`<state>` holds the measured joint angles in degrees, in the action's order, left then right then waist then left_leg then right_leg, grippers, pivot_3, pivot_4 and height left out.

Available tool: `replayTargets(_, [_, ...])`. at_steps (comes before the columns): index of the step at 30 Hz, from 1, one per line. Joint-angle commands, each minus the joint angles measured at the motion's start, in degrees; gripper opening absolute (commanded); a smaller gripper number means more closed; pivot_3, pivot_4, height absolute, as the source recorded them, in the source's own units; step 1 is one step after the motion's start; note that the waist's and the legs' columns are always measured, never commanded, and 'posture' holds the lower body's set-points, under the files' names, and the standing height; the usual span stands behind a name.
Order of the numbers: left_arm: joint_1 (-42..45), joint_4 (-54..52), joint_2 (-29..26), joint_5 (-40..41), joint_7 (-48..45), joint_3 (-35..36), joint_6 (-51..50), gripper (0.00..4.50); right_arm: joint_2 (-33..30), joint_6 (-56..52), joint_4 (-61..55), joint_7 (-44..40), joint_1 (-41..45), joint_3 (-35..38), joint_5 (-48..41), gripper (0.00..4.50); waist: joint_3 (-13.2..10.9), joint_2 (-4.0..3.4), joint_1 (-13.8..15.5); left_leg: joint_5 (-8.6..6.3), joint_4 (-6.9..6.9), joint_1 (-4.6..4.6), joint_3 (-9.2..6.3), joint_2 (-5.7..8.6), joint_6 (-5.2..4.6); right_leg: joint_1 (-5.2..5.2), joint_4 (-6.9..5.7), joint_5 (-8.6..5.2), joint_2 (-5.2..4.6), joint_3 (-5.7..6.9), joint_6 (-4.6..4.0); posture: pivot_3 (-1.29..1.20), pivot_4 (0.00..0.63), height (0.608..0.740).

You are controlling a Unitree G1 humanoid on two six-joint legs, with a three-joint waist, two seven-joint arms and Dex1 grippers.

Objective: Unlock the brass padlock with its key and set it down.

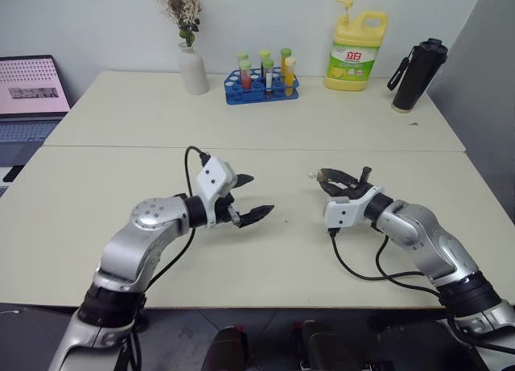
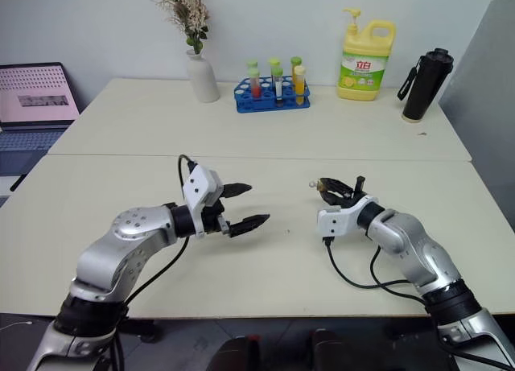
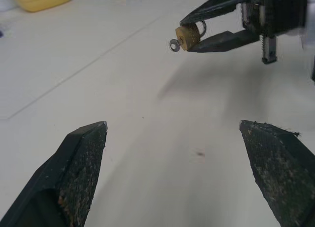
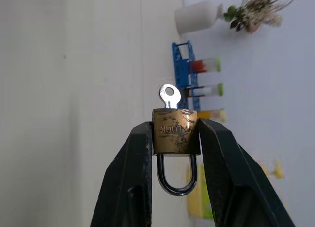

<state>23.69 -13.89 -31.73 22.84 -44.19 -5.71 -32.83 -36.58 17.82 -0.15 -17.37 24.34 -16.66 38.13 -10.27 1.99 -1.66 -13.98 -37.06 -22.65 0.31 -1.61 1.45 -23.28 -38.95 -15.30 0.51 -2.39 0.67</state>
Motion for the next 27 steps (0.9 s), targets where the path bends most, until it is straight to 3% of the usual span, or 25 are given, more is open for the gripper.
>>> replayTargets(1, [4.63, 3.06, 2.25, 1.10, -0.33, 0.03, -1.21, 4.50, 0.39, 3.68, -0.88, 4.09, 1.85, 1.04, 0.88, 0.99, 0.00, 0.00, 0.00, 0.00, 0.00, -0.02, 0.00, 0.00, 0.00, -0.01, 0.00, 0.00, 0.00, 0.00, 0.00, 0.00, 0.150, 0.740])
replayTargets(13, [17.99, 15.13, 7.23, 2.49, -6.83, -0.39, -2.01, 4.50, 1.46, 8.08, -0.97, 5.96, 3.53, 1.15, 0.88, 0.99, 0.00, 0.00, -0.04, 0.00, -0.02, -0.10, -0.05, 0.02, 0.00, -0.07, -0.01, 0.03, 0.01, 0.03, -0.04, 0.00, 0.150, 0.740])
replayTargets(22, [21.45, 19.13, 7.32, 3.17, -12.22, -0.34, -1.80, 4.50, 1.56, 10.04, -0.97, 6.46, 3.99, 1.68, 0.30, 0.99, 0.00, 0.00, -0.07, 0.01, -0.03, -0.10, -0.06, 0.02, 0.00, -0.07, -0.03, 0.02, 0.02, 0.05, -0.04, 0.00, 0.150, 0.740])
replayTargets(25, [21.74, 19.78, 7.14, 2.46, -13.20, -0.88, -1.32, 3.92, 1.46, 10.65, -0.91, 6.41, 3.86, 1.71, 0.23, 0.99, 0.00, 0.00, -0.08, 0.01, -0.03, -0.10, -0.05, 0.02, 0.00, -0.07, -0.03, 0.03, 0.02, 0.03, -0.05, 0.00, 0.150, 0.740])
replayTargets(27, [21.97, 20.27, 7.15, 2.29, -13.71, -0.99, -1.39, 3.25, 1.44, 11.08, -0.96, 6.45, 3.89, 1.64, 0.27, 0.99, 0.00, 0.00, -0.07, 0.01, -0.03, -0.11, -0.06, 0.02, 0.00, -0.07, -0.03, 0.03, 0.02, 0.04, -0.06, 0.00, 0.150, 0.740])
